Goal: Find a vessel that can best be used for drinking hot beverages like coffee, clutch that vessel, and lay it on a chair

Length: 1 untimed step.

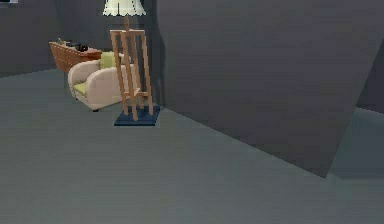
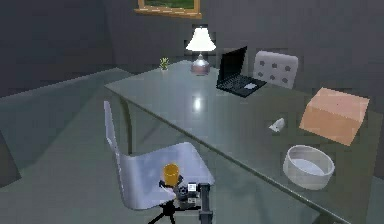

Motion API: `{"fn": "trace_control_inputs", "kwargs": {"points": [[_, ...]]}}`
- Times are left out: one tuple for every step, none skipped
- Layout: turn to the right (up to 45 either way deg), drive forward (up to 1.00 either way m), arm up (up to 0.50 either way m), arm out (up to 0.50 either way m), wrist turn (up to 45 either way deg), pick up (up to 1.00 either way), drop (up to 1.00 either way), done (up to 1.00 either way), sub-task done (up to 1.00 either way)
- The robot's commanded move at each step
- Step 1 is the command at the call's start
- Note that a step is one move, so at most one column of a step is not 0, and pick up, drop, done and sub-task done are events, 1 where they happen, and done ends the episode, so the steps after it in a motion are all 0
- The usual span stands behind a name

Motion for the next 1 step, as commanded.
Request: {"fn": "trace_control_inputs", "kwargs": {"points": [[0.0,0.0,0.0,0.0,0.0,0.0,0.0,1.0,0.0]]}}
